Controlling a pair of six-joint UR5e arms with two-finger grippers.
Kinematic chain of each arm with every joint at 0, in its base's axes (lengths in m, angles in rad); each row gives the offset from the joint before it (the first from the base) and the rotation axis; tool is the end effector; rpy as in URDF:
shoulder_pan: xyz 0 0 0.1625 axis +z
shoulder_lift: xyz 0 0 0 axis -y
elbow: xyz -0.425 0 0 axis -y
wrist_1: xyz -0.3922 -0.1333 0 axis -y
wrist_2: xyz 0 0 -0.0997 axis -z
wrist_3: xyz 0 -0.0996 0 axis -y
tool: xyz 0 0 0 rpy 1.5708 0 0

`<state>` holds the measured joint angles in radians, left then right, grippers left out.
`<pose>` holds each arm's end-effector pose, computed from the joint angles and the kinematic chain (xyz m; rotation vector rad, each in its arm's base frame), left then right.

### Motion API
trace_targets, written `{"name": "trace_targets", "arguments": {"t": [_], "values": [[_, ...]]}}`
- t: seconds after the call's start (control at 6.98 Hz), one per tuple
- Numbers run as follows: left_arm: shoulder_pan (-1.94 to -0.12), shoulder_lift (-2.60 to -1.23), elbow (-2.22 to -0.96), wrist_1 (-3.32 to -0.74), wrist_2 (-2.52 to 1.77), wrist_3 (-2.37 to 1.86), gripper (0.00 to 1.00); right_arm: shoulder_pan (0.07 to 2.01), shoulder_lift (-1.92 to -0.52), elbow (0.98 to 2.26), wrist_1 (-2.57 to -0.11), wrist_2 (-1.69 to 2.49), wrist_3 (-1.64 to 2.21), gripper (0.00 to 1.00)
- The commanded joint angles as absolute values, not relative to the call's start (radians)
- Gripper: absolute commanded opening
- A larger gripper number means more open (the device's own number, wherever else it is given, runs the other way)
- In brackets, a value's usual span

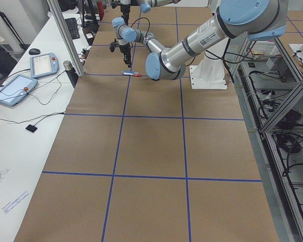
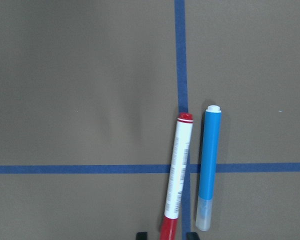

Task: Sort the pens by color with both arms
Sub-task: 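Raise the left gripper away while the right gripper moves toward the cup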

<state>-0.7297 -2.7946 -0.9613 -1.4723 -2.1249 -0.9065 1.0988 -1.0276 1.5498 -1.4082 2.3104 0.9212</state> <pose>0.5786 -0.6261 0.1055 -0.0927 0.7325 0.0805 -0.2518 -0.6387 0.3246 0.0451 -0.9617 0.1609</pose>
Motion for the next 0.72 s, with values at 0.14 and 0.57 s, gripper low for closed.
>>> {"name": "trace_targets", "arguments": {"t": [0.14,0.57], "values": [[-0.831,-2.638,-1.205,-1.450,-2.241,-0.797,0.45,1.013,-0.965,1.552,-1.402,2.235,1.115,0.99],[-0.903,-2.449,-1.487,-1.268,-2.244,-0.587,0.45,0.906,-0.931,1.643,-1.405,2.166,1.308,0.98]]}}
